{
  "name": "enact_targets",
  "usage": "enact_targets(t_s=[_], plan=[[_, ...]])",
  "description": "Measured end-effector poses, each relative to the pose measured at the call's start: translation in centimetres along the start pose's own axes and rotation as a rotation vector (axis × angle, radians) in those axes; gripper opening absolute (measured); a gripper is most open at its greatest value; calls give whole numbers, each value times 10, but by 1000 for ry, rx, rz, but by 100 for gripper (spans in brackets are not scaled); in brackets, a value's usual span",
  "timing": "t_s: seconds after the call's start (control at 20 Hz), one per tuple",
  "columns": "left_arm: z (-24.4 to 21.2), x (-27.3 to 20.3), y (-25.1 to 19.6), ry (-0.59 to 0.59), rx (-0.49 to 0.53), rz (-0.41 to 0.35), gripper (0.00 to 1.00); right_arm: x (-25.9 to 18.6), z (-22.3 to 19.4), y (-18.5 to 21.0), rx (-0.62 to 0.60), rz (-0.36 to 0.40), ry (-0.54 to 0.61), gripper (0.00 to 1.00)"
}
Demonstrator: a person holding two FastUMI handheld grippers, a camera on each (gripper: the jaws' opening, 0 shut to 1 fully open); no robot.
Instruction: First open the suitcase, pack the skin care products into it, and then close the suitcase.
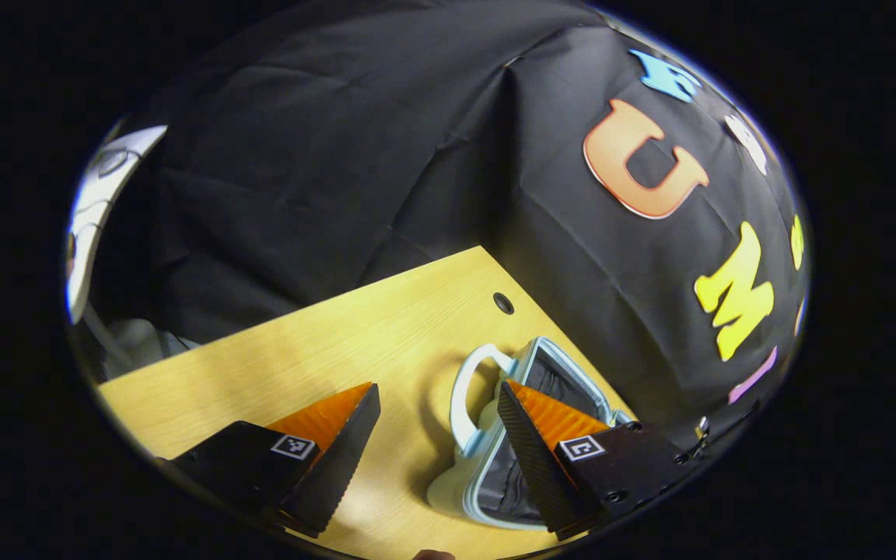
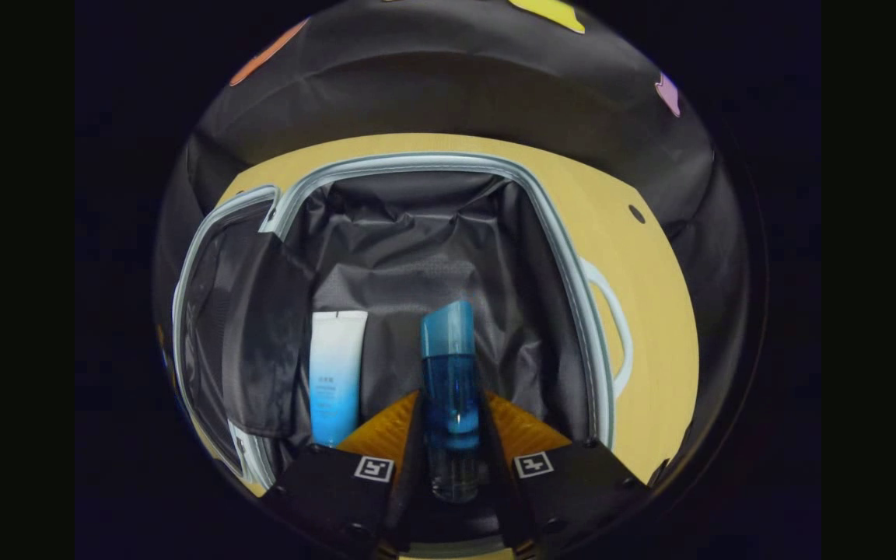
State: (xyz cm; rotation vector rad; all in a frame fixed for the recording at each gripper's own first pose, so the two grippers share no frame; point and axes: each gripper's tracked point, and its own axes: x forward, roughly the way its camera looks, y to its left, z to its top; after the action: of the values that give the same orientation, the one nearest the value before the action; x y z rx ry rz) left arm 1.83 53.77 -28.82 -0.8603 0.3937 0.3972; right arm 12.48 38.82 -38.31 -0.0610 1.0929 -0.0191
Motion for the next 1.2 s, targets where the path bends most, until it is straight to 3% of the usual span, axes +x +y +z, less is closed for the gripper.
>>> enact_targets(t_s=[0.2, 0.35, 0.55, 0.7, 0.85, 1.0, 1.2], plan=[[-12, 18, 9, 67, -124, -41, 98, -6, 8, 2, -74, -5, -36, 41], [-24, 35, 5, 106, -228, -80, 97, -34, 25, 6, -124, 41, -139, 77], [-35, 44, -3, 130, -283, -130, 90, -115, 56, 4, -159, 139, -326, 80], [-40, 52, -5, 129, -270, -126, 71, -188, 78, -18, -161, 172, -470, 79], [-51, 60, -13, 161, -232, -136, 60, -240, 86, -51, -151, 172, -558, 80], [-51, 61, -17, 160, -233, -107, 20, -282, 89, -93, -90, 148, -631, 80], [-38, 52, -26, 111, -136, -80, 10, -322, 90, -154, -19, 89, -717, 79]])
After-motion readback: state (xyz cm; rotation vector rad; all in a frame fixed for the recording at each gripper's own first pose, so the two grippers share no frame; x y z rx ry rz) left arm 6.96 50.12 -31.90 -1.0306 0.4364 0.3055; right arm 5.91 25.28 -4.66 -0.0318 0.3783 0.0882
